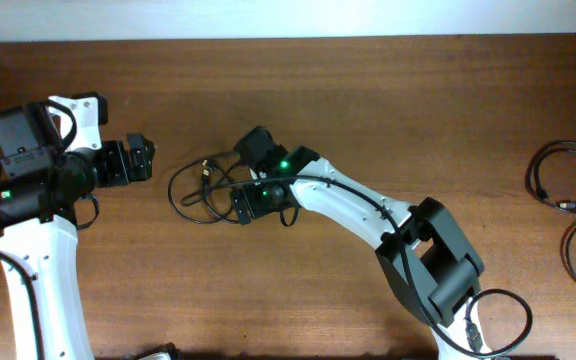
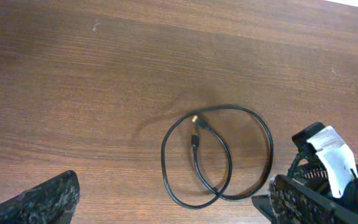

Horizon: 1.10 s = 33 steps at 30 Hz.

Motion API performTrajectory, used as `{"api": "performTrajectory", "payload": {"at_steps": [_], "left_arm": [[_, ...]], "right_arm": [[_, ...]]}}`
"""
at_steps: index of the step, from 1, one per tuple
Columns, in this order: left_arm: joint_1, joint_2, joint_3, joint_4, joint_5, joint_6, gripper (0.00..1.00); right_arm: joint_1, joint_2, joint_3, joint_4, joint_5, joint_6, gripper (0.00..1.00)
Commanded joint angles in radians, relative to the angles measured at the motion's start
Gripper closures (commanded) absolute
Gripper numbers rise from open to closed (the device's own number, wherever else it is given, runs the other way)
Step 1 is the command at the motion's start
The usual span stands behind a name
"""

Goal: Untangle cables

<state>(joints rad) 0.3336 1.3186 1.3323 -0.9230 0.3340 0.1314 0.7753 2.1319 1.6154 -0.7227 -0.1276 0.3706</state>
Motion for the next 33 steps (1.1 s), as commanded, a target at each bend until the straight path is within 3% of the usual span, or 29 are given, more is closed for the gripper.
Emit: {"api": "performTrajectory", "payload": {"at_steps": [1,5,25,33], "left_arm": [[0.006,0.006,-0.009,0.002,0.018,0.016,0.01],[0.006,0.006,-0.009,0.002,0.018,0.016,0.01],[0.006,0.006,-0.009,0.002,0.018,0.016,0.01],[0.006,0.006,-0.009,0.002,0.018,0.016,0.01]], "right_arm": [[0.003,0.002,0.005,0.001,0.147,0.013,0.01],[0.002,0.002,0.005,-0.016,0.274,0.012,0.01],[-0.03,0.138,0.005,0.034,0.29,0.012,0.01],[-0.244,0.149,0.004,-0.01,0.29,0.004,0.01]]}}
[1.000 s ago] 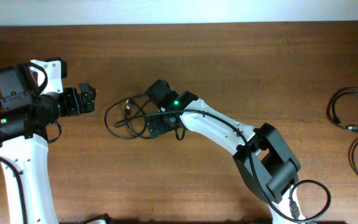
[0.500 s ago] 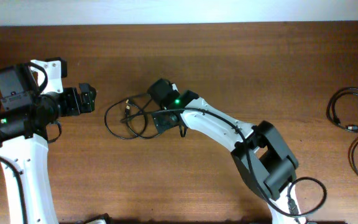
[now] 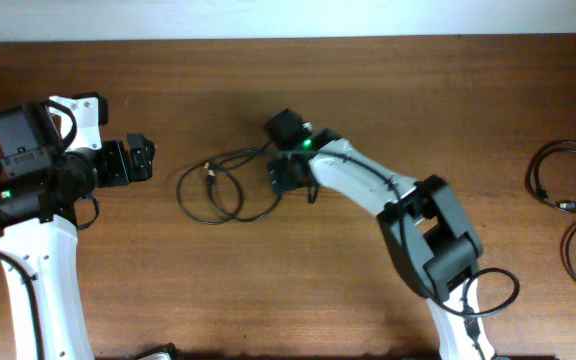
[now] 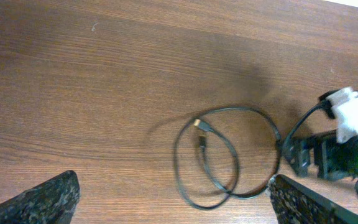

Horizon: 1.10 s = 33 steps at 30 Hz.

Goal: Untangle cables

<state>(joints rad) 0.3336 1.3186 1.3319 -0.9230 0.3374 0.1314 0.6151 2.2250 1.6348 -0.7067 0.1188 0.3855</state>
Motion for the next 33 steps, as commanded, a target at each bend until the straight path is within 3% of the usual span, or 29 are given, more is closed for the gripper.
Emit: {"api": "performTrajectory", "payload": {"at_steps": [1,6,13,20,21,22,23,28,33], "left_arm": [[0.006,0.005,-0.008,0.002,0.014,0.016,0.01],[0.006,0.006,-0.008,0.002,0.014,0.016,0.01],[0.006,0.005,-0.008,0.002,0.014,0.016,0.01],[0.006,0.006,-0.008,0.002,0.014,0.016,0.01],[0.006,0.005,-0.008,0.002,0.014,0.016,0.01],[0.006,0.005,-0.008,0.002,0.014,0.016,0.01],[0.006,0.005,-0.008,0.002,0.014,0.016,0.01],[0.006,0.005,-0.008,0.002,0.014,0.016,0.01],[0.006,0.006,-0.008,0.002,0.014,0.016,0.01]], "right_arm": [[-0.121,0.056,-0.015,-0.028,0.044,-0.014,0.01],[-0.383,0.056,-0.015,-0.029,0.055,-0.147,0.01],[-0.868,0.056,-0.015,-0.012,0.058,-0.146,0.01],[-1.208,0.056,-0.015,-0.021,-0.087,-0.11,0.01],[-1.238,0.056,-0.015,-0.022,-0.138,-0.1,0.04],[-1.274,0.056,-0.015,-0.022,-0.229,-0.114,0.13],[-1.294,0.055,-0.015,-0.023,-0.287,-0.151,0.2],[-1.263,0.002,-0.012,-0.053,-0.311,-0.195,0.13],[-1.149,-0.227,-0.012,-0.097,-0.319,-0.195,0.04]]}}
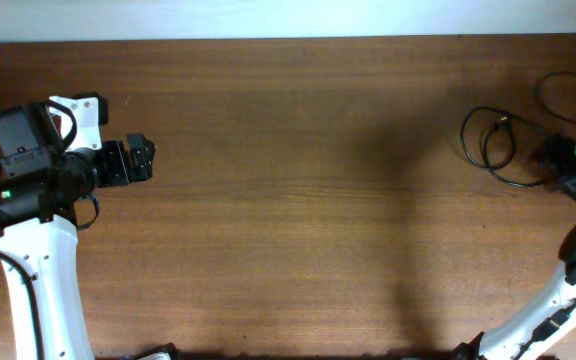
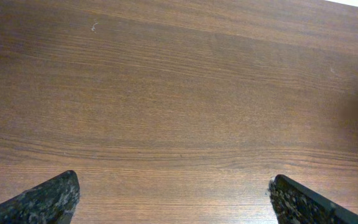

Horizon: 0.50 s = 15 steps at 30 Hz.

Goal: Untangle cables

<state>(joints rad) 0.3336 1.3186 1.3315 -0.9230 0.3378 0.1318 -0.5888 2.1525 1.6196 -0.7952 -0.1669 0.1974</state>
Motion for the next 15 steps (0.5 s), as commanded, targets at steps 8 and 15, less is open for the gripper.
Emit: {"api": "performTrajectory", "payload": {"at_steps": [8,15], "left_arm": [[0.006,0.005,-0.008,0.002,0.014,0.016,0.01],[0.006,0.005,-0.008,0.002,0.014,0.016,0.01]], "right_arm": [[0.457,-0.525,0.003,-0.219,-0.02,-0.055,0.01],[0.723,-0.53,0.003,-0.291,-0.017,-0.055,0.01]]}}
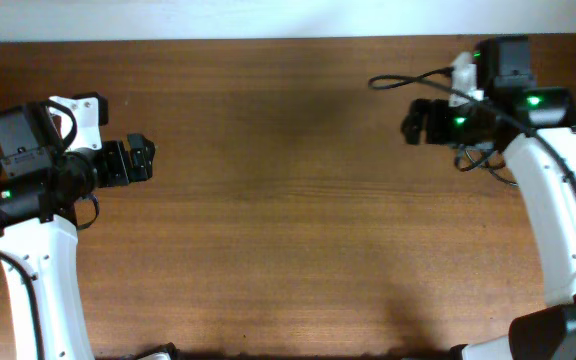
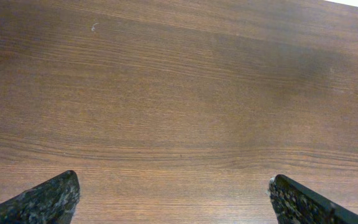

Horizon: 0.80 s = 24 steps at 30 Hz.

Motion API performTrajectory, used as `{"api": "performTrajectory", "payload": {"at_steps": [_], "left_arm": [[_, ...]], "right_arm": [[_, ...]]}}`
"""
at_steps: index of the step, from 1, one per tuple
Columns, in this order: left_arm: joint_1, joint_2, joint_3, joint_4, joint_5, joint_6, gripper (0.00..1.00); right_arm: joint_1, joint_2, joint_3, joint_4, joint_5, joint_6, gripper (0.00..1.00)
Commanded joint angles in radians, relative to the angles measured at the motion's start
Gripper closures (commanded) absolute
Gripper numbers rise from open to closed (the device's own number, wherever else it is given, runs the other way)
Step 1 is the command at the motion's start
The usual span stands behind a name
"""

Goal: Untangle cables

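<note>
A thin black cable [image 1: 400, 77] hangs off the table at the far right, one strand arcing left and a loop [image 1: 490, 166] showing beside the arm. My right gripper [image 1: 415, 123] is raised near the far edge and looks shut on the cable, though its fingers are hard to make out. My left gripper [image 1: 146, 158] stays at the left side, open and empty. In the left wrist view its two fingertips [image 2: 48, 200] stand wide apart over bare wood, with no cable there.
The brown wooden table [image 1: 268, 230] spans the overhead view, with a pale wall strip along its far edge. The right arm's white link [image 1: 558, 210] runs down the right side. The left arm's white link [image 1: 38, 280] runs down the left side.
My right gripper went from the far right edge to a spot further left and nearer the back, raised, with the cable lifted along. The left arm has not moved.
My right gripper was at the looped cable in the table's middle. The loop then lay slightly further right, with the gripper at its right side. Later gripper and cable were at the far right. Now they are raised at the back right.
</note>
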<state>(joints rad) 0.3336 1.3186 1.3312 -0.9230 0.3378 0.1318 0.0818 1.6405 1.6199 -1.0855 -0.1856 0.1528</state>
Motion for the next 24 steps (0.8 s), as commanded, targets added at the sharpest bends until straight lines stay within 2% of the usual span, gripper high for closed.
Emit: {"api": "performTrajectory", "payload": {"at_steps": [1,22,24], "left_arm": [[0.006,0.005,-0.008,0.002,0.014,0.016,0.01],[0.003,0.002,-0.008,0.002,0.013,0.017,0.01],[-0.011,-0.014,-0.008,-0.007,-0.043,0.016,0.01]], "right_arm": [[0.071,-0.018,0.002,-0.001,0.002,-0.01,0.01],[0.092,-0.018,0.002,-0.008,0.002,-0.011,0.01],[0.092,-0.018,0.002,-0.008,0.002,-0.01,0.01]]}}
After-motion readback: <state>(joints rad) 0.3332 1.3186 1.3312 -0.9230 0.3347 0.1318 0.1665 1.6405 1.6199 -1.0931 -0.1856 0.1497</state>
